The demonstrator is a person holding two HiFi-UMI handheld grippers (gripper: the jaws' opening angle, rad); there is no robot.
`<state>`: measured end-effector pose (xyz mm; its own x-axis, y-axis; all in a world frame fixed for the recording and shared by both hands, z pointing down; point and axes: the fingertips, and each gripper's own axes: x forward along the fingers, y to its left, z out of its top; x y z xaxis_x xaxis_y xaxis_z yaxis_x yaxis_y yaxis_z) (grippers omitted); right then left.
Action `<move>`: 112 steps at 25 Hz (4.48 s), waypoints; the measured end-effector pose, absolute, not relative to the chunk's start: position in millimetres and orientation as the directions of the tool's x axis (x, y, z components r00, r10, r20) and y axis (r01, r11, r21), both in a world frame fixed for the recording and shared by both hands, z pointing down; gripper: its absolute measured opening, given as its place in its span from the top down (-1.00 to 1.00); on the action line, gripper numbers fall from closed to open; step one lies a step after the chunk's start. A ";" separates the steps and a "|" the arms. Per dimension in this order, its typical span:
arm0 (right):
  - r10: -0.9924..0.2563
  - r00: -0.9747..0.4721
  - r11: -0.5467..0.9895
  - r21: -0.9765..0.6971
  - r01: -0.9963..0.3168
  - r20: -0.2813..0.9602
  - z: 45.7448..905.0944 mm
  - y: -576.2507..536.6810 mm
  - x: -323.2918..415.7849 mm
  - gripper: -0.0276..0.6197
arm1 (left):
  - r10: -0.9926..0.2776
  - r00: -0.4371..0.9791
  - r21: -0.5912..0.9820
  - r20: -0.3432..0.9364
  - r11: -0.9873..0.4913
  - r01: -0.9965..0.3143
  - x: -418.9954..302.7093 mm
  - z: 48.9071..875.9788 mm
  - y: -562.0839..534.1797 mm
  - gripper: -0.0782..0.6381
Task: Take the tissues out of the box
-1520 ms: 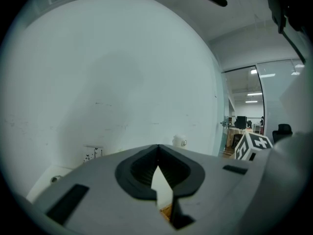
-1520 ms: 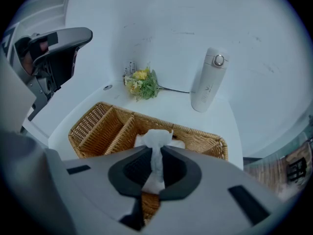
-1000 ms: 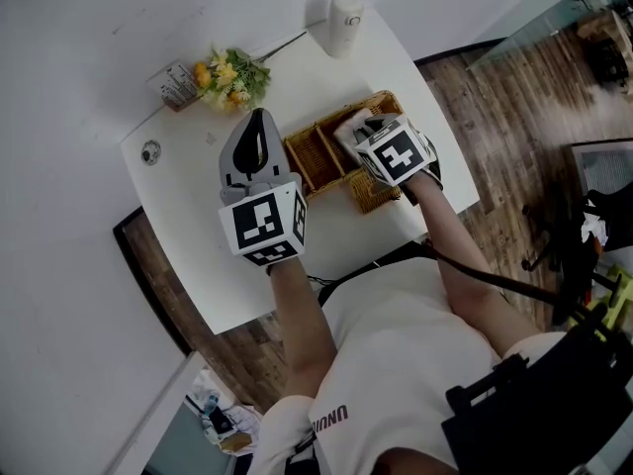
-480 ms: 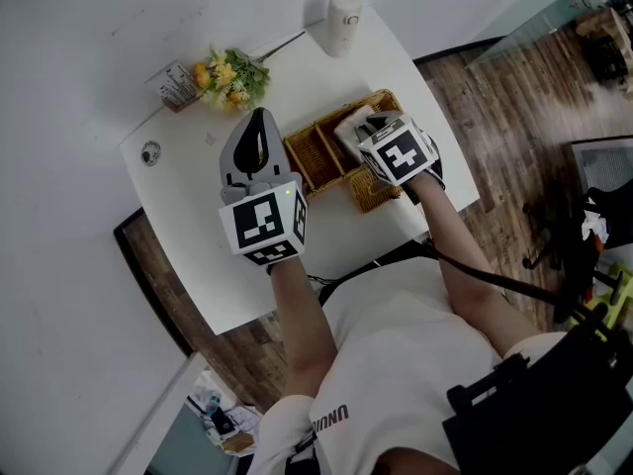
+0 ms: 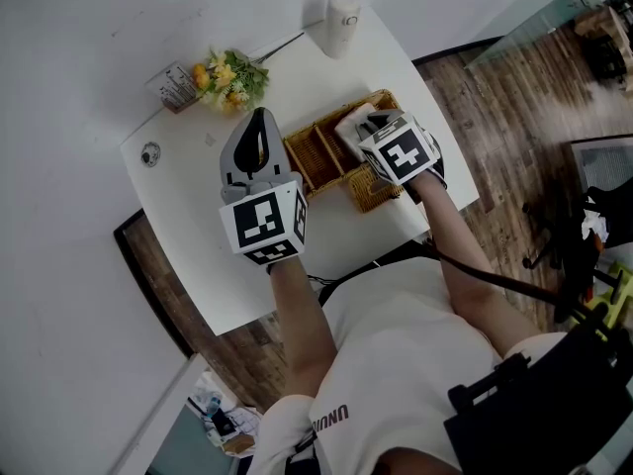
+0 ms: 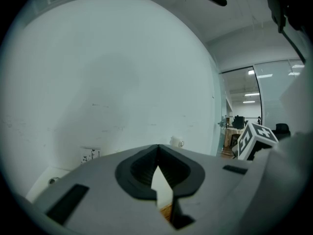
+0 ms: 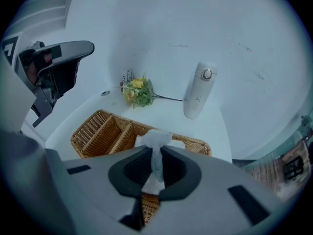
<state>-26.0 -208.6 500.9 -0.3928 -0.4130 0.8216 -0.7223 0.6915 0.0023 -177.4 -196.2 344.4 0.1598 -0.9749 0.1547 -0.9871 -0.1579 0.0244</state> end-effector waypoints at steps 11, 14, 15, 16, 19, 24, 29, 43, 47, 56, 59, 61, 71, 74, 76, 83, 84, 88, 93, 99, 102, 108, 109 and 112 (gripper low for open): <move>-0.421 -0.393 0.690 0.007 -0.724 0.817 495.3 -209.1 -25.9 0.81 | -0.976 0.158 0.029 0.152 -0.155 -0.988 -179.3 344.0 -194.9 0.74; -0.424 -0.393 0.689 0.008 -0.725 0.816 493.5 -209.5 -25.8 0.81 | -0.975 0.159 0.028 0.154 -0.156 -0.987 -179.1 344.2 -194.9 0.74; -0.424 -0.393 0.688 0.008 -0.725 0.816 493.1 -209.5 -25.9 0.81 | -0.975 0.159 0.027 0.154 -0.157 -0.987 -179.0 344.4 -194.9 0.74; -0.425 -0.393 0.688 0.008 -0.726 0.815 492.8 -209.7 -25.9 0.81 | -0.975 0.159 0.027 0.154 -0.157 -0.987 -178.9 344.5 -194.9 0.74; -0.427 -0.394 0.688 0.009 -0.726 0.814 491.7 -210.0 -25.7 0.81 | -0.975 0.159 0.028 0.154 -0.156 -0.987 -178.7 344.6 -194.8 0.74; -0.432 -0.394 0.686 0.012 -0.728 0.811 488.6 -210.7 -25.0 0.81 | -0.975 0.159 0.032 0.152 -0.156 -0.987 -178.6 343.9 -194.6 0.74; -0.431 -0.401 0.686 0.005 -0.728 0.808 485.1 -210.4 -25.5 0.81 | -0.975 0.159 0.032 0.153 -0.155 -0.987 -179.1 343.8 -194.1 0.74; -0.441 -0.412 0.687 0.005 -0.726 0.798 475.1 -211.9 -26.9 0.81 | -0.976 0.157 0.044 0.153 -0.152 -0.987 -180.8 343.7 -193.3 0.74; -0.441 -0.411 0.689 0.007 -0.725 0.798 474.3 -211.5 -27.5 0.81 | -0.975 0.158 0.041 0.153 -0.154 -0.987 -180.8 344.4 -193.0 0.74; -0.458 -0.404 0.687 0.027 -0.726 0.792 466.8 -212.7 -24.4 0.81 | -0.976 0.159 0.040 0.148 -0.155 -0.987 -179.5 342.0 -191.9 0.74; -0.462 -0.404 0.687 0.032 -0.726 0.790 465.0 -213.2 -23.9 0.81 | -0.976 0.159 0.041 0.146 -0.154 -0.987 -179.3 341.3 -191.6 0.74; -0.466 -0.400 0.688 0.038 -0.725 0.789 464.1 -213.5 -23.3 0.81 | -0.976 0.159 0.040 0.146 -0.155 -0.987 -179.0 341.1 -191.6 0.74; -0.483 -0.400 0.685 0.052 -0.726 0.779 457.9 -215.2 -22.8 0.81 | -0.977 0.161 0.045 0.140 -0.156 -0.987 -179.5 340.6 -190.9 0.74; -0.490 -0.405 0.685 0.054 -0.727 0.772 452.7 -216.2 -23.6 0.81 | -0.977 0.159 0.046 0.139 -0.154 -0.987 -179.9 340.2 -190.7 0.74; -0.494 -0.408 0.685 0.055 -0.727 0.768 450.2 -216.7 -24.5 0.81 | -0.978 0.158 0.047 0.137 -0.153 -0.987 -180.5 339.9 -190.7 0.74; -0.508 -0.414 0.682 0.059 -0.729 0.755 442.0 -218.5 -23.6 0.82 | -0.979 0.152 0.046 0.135 -0.147 -0.988 -181.1 339.6 -190.4 0.74; -0.510 -0.414 0.681 0.060 -0.730 0.754 440.8 -219.0 -23.3 0.82 | -0.979 0.150 0.046 0.135 -0.145 -0.988 -181.6 339.5 -190.3 0.74; -0.516 -0.418 0.680 0.061 -0.731 0.748 437.6 -220.3 -23.2 0.82 | -0.980 0.145 0.048 0.134 -0.140 -0.989 -183.9 339.4 -190.1 0.74; -0.524 -0.426 0.680 0.061 -0.731 0.738 431.5 -220.5 -23.0 0.82 | -0.981 0.143 0.049 0.134 -0.138 -0.989 -183.6 339.1 -189.4 0.74; -0.540 -0.426 0.676 0.073 -0.733 0.726 424.9 -222.0 -21.9 0.82 | -0.980 0.145 0.050 0.139 -0.140 -0.989 -183.4 340.5 -189.5 0.74; -0.550 -0.426 0.673 0.079 -0.735 0.718 420.8 -222.9 -21.5 0.82 | -0.980 0.145 0.050 0.136 -0.139 -0.989 -183.8 340.1 -189.2 0.74; -0.569 -0.432 0.667 0.085 -0.740 0.700 411.4 -224.0 -20.2 0.82 | -0.981 0.148 0.064 0.129 -0.141 -0.988 -183.5 338.2 -188.2 0.74; -0.572 -0.433 0.667 0.088 -0.740 0.697 409.8 -224.4 -20.2 0.82 | -0.981 0.148 0.071 0.124 -0.140 -0.988 -184.1 337.2 -188.1 0.74; -0.584 -0.433 0.663 0.096 -0.743 0.686 404.7 -225.4 -18.9 0.82 | -0.982 0.147 0.082 0.116 -0.139 -0.987 -185.1 335.5 -188.0 0.74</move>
